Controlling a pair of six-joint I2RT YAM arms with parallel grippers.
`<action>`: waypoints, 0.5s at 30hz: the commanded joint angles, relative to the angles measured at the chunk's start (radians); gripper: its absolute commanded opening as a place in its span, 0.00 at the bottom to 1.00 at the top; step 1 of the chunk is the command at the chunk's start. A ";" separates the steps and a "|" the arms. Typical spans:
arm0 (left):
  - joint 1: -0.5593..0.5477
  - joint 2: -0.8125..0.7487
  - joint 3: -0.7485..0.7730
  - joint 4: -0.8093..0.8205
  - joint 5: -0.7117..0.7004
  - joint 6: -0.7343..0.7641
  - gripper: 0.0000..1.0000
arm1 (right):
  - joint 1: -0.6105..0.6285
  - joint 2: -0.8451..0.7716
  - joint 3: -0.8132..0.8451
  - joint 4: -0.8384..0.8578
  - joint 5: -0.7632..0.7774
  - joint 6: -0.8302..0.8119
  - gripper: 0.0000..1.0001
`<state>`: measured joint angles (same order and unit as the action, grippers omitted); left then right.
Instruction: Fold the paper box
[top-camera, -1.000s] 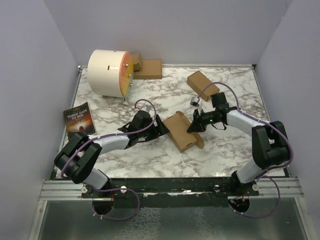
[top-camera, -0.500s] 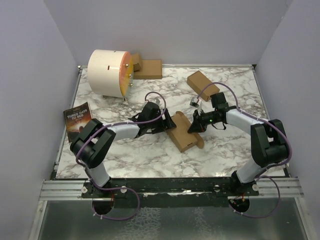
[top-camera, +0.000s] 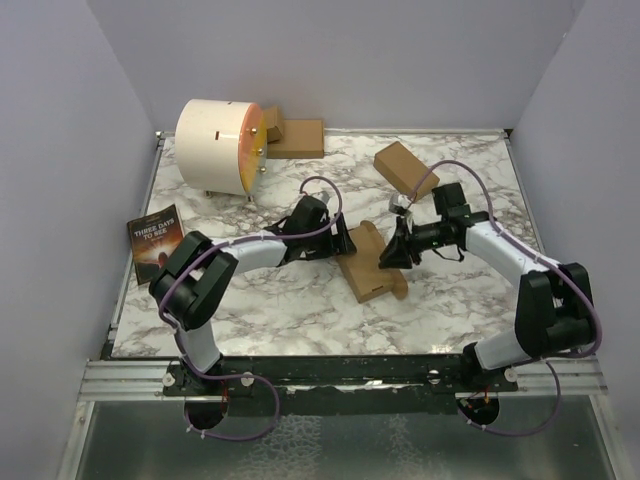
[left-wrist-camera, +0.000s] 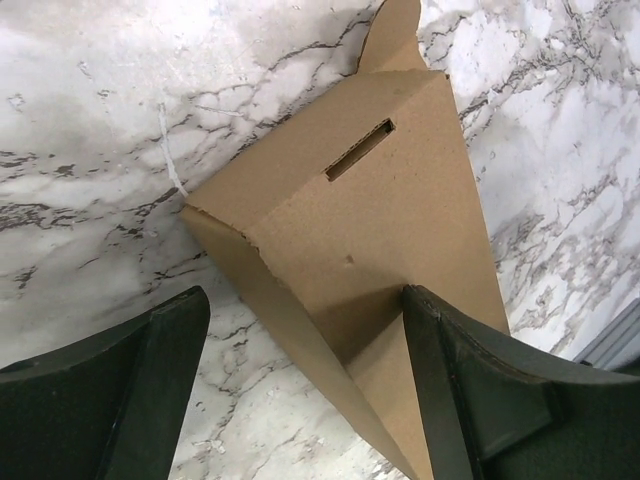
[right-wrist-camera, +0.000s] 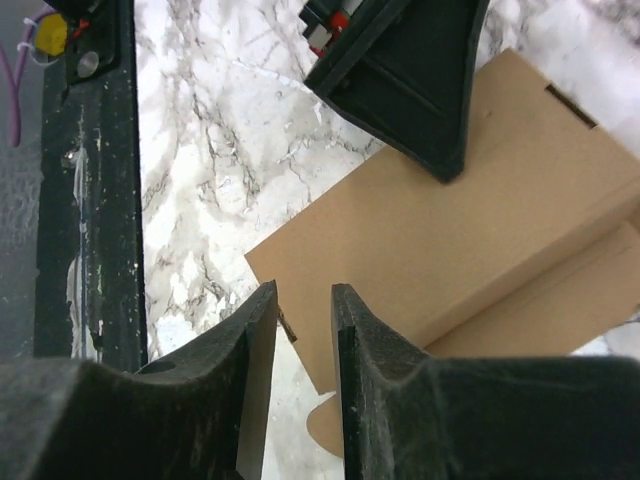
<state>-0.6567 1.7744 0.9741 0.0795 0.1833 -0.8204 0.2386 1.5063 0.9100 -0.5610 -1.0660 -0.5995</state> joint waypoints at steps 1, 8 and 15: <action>0.000 -0.068 -0.032 -0.065 -0.114 0.047 0.81 | -0.062 -0.086 0.009 -0.043 -0.124 -0.079 0.30; 0.000 -0.278 -0.134 -0.078 -0.167 0.051 0.80 | -0.099 -0.177 -0.066 0.087 0.058 -0.022 0.30; 0.000 -0.435 -0.304 0.008 -0.158 -0.022 0.66 | -0.099 -0.143 -0.107 0.141 0.332 -0.048 0.17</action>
<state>-0.6548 1.4010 0.7532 0.0452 0.0540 -0.8051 0.1390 1.3354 0.8211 -0.4747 -0.9062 -0.6262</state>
